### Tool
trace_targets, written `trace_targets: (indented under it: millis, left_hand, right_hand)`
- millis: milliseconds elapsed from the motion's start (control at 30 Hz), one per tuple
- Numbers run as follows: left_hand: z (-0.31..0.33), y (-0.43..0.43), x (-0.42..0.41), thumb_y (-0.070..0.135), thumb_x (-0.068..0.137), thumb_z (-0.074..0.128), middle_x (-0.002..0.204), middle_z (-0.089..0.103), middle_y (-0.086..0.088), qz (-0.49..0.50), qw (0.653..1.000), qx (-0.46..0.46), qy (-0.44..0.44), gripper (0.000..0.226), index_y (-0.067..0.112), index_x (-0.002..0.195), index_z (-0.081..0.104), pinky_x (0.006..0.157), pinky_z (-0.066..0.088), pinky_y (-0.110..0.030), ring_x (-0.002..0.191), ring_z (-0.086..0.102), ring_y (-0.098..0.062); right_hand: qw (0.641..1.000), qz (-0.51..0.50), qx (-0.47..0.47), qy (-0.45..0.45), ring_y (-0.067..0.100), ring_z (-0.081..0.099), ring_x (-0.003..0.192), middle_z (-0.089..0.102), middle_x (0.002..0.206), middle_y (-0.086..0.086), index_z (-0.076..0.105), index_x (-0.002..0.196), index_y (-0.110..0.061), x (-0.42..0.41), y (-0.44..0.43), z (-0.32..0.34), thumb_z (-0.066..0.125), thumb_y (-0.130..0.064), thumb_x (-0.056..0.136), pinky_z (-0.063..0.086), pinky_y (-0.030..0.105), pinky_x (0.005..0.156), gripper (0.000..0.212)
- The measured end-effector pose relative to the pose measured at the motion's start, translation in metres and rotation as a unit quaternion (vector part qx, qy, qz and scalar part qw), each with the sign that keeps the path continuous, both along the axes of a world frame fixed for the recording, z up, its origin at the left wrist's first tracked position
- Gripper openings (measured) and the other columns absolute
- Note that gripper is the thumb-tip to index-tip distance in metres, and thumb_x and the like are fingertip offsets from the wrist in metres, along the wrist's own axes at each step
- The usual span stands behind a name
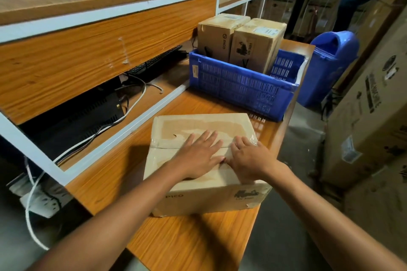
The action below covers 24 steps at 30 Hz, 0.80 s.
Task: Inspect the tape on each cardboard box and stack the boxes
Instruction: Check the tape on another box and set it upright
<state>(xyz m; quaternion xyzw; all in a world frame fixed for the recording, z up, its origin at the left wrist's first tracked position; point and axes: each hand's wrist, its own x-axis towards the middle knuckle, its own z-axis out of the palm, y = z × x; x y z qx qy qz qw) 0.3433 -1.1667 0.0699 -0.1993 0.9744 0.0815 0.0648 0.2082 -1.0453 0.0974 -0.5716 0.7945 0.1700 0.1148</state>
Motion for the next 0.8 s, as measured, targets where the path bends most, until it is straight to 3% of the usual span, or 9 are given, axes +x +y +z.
trace_targets:
  millis: [200,300,367,500,600,667,733,800]
  left_hand:
    - [0.007,-0.003,0.024,0.062,0.1,0.032,0.166,-0.009,0.008,-0.002,0.998,0.053,0.027,0.07,0.036,0.159,0.005,0.125,-0.003,-0.047,0.152,-0.013,-0.011]
    - [0.005,-0.009,0.046,0.073,0.091,0.03,0.165,-0.01,0.012,0.009,0.997,0.07,0.024,0.081,0.038,0.158,0.004,0.124,-0.008,-0.04,0.15,-0.016,-0.005]
    - [0.005,-0.009,0.052,0.077,0.086,0.027,0.165,-0.01,0.011,0.009,0.998,0.061,0.012,0.085,0.037,0.158,0.004,0.125,-0.006,-0.041,0.15,-0.016,-0.004]
    - [0.017,-0.01,0.055,0.07,0.088,0.049,0.165,-0.005,0.013,0.032,0.993,0.108,0.031,0.089,0.037,0.158,0.006,0.121,-0.007,-0.035,0.146,-0.012,0.0]
    - [0.024,-0.023,0.075,0.071,0.083,0.059,0.164,-0.008,0.014,0.07,0.988,0.139,0.014,0.096,0.041,0.157,0.006,0.123,-0.012,-0.043,0.148,-0.015,-0.002]
    - [0.022,-0.028,0.09,0.076,0.08,0.055,0.163,-0.014,0.016,0.096,0.987,0.125,-0.011,0.097,0.043,0.157,0.005,0.12,-0.017,-0.049,0.147,-0.022,-0.005]
    - [0.02,-0.026,0.099,0.086,0.071,0.044,0.162,-0.019,0.015,0.114,0.989,0.09,-0.026,0.104,0.043,0.157,0.002,0.119,-0.016,-0.056,0.148,-0.025,-0.01]
    - [0.019,-0.024,0.101,0.086,0.066,0.04,0.162,-0.02,0.014,0.124,0.988,0.084,-0.034,0.109,0.042,0.158,0.001,0.12,-0.012,-0.06,0.148,-0.026,-0.013]
  right_hand:
    - [0.995,-0.001,-0.054,-0.088,0.027,0.012,0.154,0.007,0.169,0.008,0.017,0.16,-0.017,-0.007,0.007,0.008,0.031,-0.073,0.094,0.02,0.052,0.123,0.088]
    - [0.991,0.004,-0.092,-0.095,0.024,-0.01,0.155,-0.011,0.168,0.004,0.0,0.161,-0.02,0.01,0.021,-0.01,-0.003,-0.081,0.084,-0.005,0.051,0.123,0.099]
    - [0.989,0.002,-0.112,-0.094,0.023,-0.015,0.154,-0.014,0.167,0.002,-0.004,0.161,-0.022,0.018,0.023,-0.018,-0.018,-0.083,0.072,-0.011,0.049,0.121,0.109]
    - [0.992,-0.017,-0.072,-0.101,0.024,-0.009,0.155,-0.01,0.168,0.005,0.0,0.162,-0.019,0.018,0.015,-0.002,0.018,-0.073,0.094,-0.002,0.053,0.123,0.089]
    - [0.986,0.017,-0.089,-0.138,0.028,-0.002,0.155,-0.005,0.169,0.007,0.008,0.161,-0.022,0.037,0.007,0.007,0.034,-0.061,0.101,0.007,0.055,0.123,0.076]
    - [0.983,0.053,-0.098,-0.147,0.03,-0.005,0.155,-0.007,0.169,0.004,0.007,0.16,-0.031,0.057,0.004,0.002,0.014,-0.069,0.096,0.005,0.058,0.123,0.075]
    - [0.981,0.057,-0.115,-0.143,0.031,-0.007,0.155,-0.007,0.169,0.002,0.005,0.159,-0.037,0.071,0.004,-0.007,-0.016,-0.078,0.077,0.004,0.06,0.122,0.094]
    - [0.984,0.045,-0.11,-0.132,0.033,-0.003,0.155,-0.002,0.169,0.001,0.006,0.158,-0.039,0.075,0.001,-0.01,-0.016,-0.079,0.079,0.009,0.06,0.121,0.092]
